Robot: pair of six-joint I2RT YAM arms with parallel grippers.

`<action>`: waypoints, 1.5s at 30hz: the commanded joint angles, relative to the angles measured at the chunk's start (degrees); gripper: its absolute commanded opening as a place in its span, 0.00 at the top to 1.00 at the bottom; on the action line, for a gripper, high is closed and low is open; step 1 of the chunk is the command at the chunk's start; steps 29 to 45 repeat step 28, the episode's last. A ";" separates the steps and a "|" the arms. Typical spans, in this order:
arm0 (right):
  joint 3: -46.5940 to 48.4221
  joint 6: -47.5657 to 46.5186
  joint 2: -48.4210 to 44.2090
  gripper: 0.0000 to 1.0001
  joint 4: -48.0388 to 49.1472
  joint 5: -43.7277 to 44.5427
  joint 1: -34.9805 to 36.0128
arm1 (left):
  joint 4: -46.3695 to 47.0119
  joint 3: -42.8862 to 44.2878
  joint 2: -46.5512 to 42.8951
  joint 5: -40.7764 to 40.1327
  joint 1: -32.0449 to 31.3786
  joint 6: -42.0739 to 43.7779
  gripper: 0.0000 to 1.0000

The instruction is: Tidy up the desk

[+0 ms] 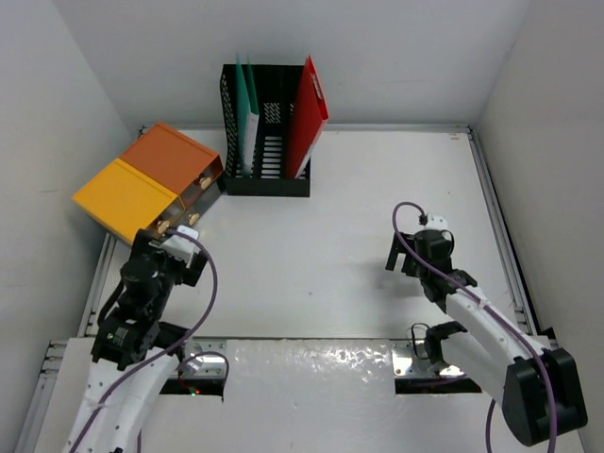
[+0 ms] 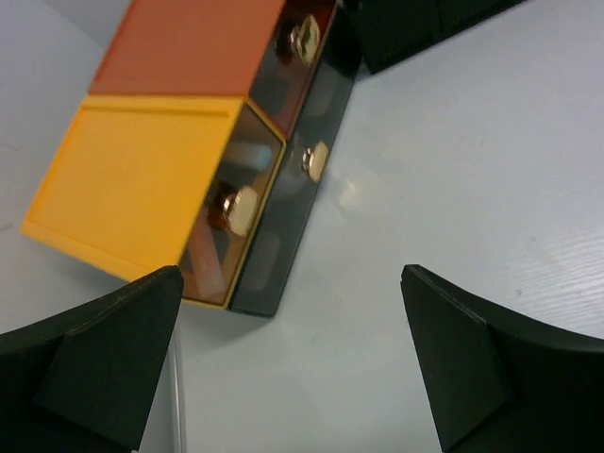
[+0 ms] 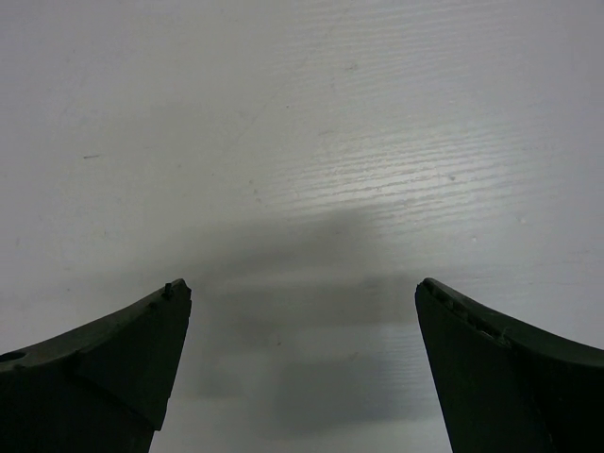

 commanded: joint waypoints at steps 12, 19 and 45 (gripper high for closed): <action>-4.69 1.32 -6.45 0.01 3.51 6.19 -0.22 | 13.16 -14.81 0.11 -8.44 0.60 -1.62 0.00; -5.92 0.97 -7.78 0.01 4.83 5.93 -0.22 | 13.08 -14.64 -0.42 -7.91 0.60 -1.45 0.00; -9.42 0.89 -9.79 0.01 10.33 4.01 -0.22 | 13.16 -14.81 -0.15 -7.04 0.51 -1.10 0.00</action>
